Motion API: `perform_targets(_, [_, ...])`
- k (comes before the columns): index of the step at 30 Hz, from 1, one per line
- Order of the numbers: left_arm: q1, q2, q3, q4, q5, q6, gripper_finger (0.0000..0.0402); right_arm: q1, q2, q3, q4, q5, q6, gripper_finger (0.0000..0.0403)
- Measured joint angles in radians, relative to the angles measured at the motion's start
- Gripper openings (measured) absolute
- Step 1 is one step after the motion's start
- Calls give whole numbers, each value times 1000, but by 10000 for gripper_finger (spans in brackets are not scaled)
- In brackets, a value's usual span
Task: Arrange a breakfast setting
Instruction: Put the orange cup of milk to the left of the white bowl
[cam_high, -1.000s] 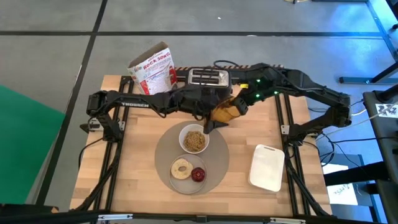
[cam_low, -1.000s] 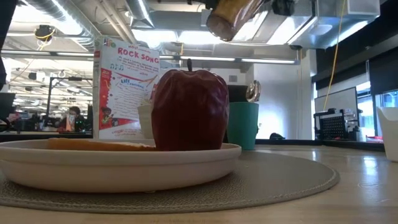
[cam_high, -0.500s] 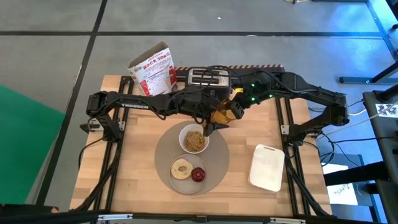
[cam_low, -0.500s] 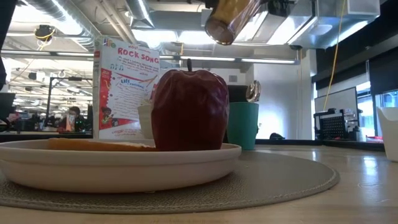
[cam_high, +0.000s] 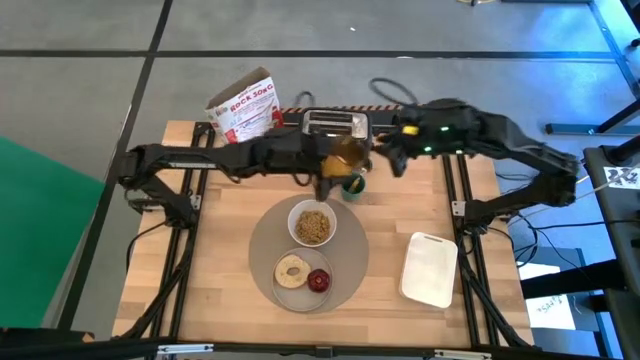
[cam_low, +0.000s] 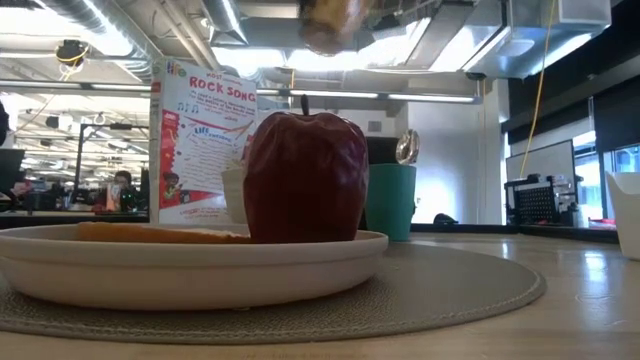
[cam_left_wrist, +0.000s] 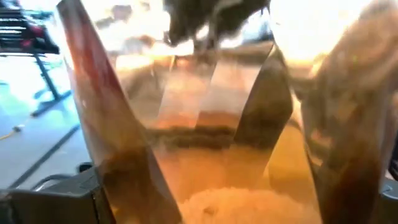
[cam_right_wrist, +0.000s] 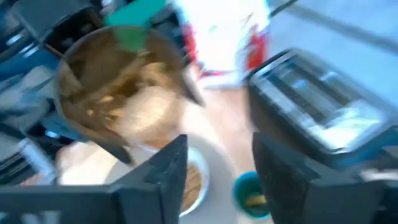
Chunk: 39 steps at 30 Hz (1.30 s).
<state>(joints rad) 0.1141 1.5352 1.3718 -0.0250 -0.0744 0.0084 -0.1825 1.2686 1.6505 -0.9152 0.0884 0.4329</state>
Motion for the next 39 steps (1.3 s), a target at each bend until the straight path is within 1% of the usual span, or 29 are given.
perform_targets(3, [2, -103, -117, 8, -37, -28, 363, -1, -56, 0, -24, 83, -12, 196])
perform_targets(6, [-21, -208, -299, 51, -80, -75, 363, -1, -101, -1, -67, 133, -12, 204])
perform_targets(9, [-71, -313, -496, 216, -137, -59, 363, 0, -122, -1, -109, 162, -12, 204])
perform_targets(13, [-149, -408, -752, 508, -263, -43, 363, 0, -120, -3, -145, 166, -12, 202])
perform_targets(17, [-229, -423, -1006, 817, -424, -4, 363, -1, -112, -3, -176, 211, -52, 202])
perform_targets(19, [-253, -404, -1112, 949, -474, 0, 363, -1, -104, -6, -200, 241, -80, 202])
perform_targets(21, [-260, -379, -1199, 1043, -527, 9, 363, -1, -97, -16, -200, 269, -92, 202])
perform_targets(24, [-253, -354, -1281, 1171, -545, 48, 363, -1, -92, -43, -199, 294, -106, 202])
perform_targets(26, [-239, -347, -1314, 1216, -537, 69, 363, -1, -90, -71, -189, 301, -112, 202])
perform_targets(28, [-223, -345, -1336, 1231, -534, 72, 363, -1, -82, -101, -178, 302, -118, 202])
perform_targets(32, [-205, -345, -1350, 1253, -491, 39, 363, -1, -70, -147, -174, 301, -128, 202])
perform_targets(36, [-206, -329, -1351, 1251, -448, 11, 363, -1, -63, -157, -159, 301, -134, 202])
perform_targets(39, [-209, -290, -1352, 1252, -435, 1, 362, -1, -64, -157, -141, 301, -151, 202])
